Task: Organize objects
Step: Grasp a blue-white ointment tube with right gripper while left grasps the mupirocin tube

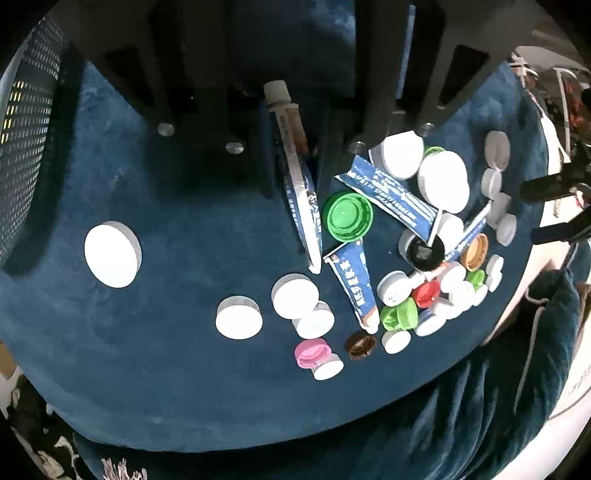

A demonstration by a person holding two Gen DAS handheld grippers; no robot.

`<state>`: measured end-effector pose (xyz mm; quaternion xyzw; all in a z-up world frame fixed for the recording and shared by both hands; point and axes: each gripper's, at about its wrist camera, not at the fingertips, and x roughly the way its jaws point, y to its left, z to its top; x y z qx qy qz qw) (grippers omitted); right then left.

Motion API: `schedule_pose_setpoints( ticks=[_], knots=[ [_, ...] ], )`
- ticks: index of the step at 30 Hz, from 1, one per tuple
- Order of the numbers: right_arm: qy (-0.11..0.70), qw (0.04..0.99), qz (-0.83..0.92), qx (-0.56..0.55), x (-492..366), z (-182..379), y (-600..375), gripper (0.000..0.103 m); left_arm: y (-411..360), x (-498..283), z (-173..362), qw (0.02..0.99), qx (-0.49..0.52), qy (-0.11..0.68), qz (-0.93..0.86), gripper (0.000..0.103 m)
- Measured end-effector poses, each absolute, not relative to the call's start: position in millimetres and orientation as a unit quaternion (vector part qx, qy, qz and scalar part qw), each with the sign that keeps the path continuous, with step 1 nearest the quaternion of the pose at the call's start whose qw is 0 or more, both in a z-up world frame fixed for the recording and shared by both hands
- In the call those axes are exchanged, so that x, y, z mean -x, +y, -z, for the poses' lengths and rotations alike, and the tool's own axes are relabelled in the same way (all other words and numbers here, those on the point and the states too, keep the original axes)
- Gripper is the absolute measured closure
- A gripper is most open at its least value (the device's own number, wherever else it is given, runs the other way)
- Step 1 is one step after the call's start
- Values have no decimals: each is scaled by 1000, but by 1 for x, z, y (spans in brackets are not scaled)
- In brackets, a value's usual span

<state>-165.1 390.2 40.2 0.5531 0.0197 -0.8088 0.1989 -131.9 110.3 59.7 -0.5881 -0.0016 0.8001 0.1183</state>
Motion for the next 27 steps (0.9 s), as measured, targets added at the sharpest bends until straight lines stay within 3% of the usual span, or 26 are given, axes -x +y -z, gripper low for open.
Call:
schedule_pose_setpoints(
  ticks=[3,8,10,14,17,27],
  knots=[
    [16,202,809,-552,155,-44,391,83,122,138,-58,132,583,15,-801,8],
    [-3,191,807,-560,153,-40,394,83,150,146,-45,164,587,62,-790,26],
    [-6,189,807,-560,154,-40,396,83,157,146,-41,171,590,79,-785,51],
    [2,188,809,-558,157,-38,389,83,155,147,-31,172,604,76,-775,59],
    [-4,188,809,-557,158,-37,391,83,149,149,-27,173,611,56,-771,78],
    [-12,188,809,-556,160,-32,391,83,149,158,-25,176,613,42,-769,79]
  ],
)
